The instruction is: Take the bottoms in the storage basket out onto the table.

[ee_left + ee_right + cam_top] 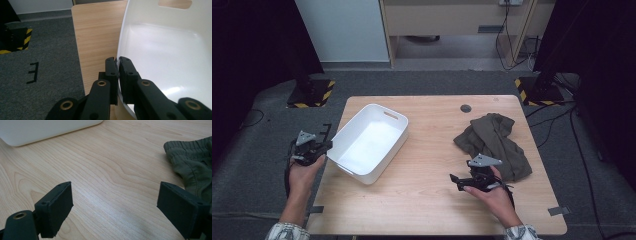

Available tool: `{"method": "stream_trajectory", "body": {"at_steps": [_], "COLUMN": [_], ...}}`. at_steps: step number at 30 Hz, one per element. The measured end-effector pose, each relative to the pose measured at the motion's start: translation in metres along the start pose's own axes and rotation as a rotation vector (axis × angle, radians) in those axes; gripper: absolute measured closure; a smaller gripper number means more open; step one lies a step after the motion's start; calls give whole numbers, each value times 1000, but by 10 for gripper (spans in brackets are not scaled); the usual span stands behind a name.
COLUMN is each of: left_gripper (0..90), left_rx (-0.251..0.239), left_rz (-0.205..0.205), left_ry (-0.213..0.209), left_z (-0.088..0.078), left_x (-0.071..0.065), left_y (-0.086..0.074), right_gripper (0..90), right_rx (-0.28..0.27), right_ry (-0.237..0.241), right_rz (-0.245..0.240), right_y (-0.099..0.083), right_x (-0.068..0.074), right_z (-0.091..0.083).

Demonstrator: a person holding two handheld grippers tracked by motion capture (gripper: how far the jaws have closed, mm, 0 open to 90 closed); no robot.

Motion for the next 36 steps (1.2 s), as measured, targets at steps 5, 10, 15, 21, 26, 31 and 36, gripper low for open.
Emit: {"method": "stream_trajectory", "body": {"at_steps": [5,10,15,21,26,31,36], "left_gripper": [847,848,848,848,805,575,397], "left_rx": [-1,5,7,17,-6,-58,-95], "left_rz": [-3,3,-6,-2,-10,19,35], "left_ry": [7,5,5,5,14,34,10], "left_z": [2,1,1,7,10,1,-8], "left_x": [4,10,21,31,35,31,18], "left_y": [0,-1,-3,-1,0,14,37], "right_gripper": [132,132,132,132,127,118,102], "right_rx": [1,5,12,22,23,19,19], "right_ry": [3,3,1,1,2,0,-2], "right_rz": [3,4,8,5,5,5,1], "right_y": [0,-1,-2,-5,-5,-4,-4], "right_x": [0,0,-1,1,1,0,1], "right_z": [1,0,2,4,5,4,4]}}
Point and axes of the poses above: each handheld gripper's, and its own axes: z roughly forward along the jaws, y roughly out of its top, x roughly to its left, the point moved 7 cm from there along z, roughly forward along the jaws, and after that the axes turned 15 degrees about z, right-handed, at the moved point
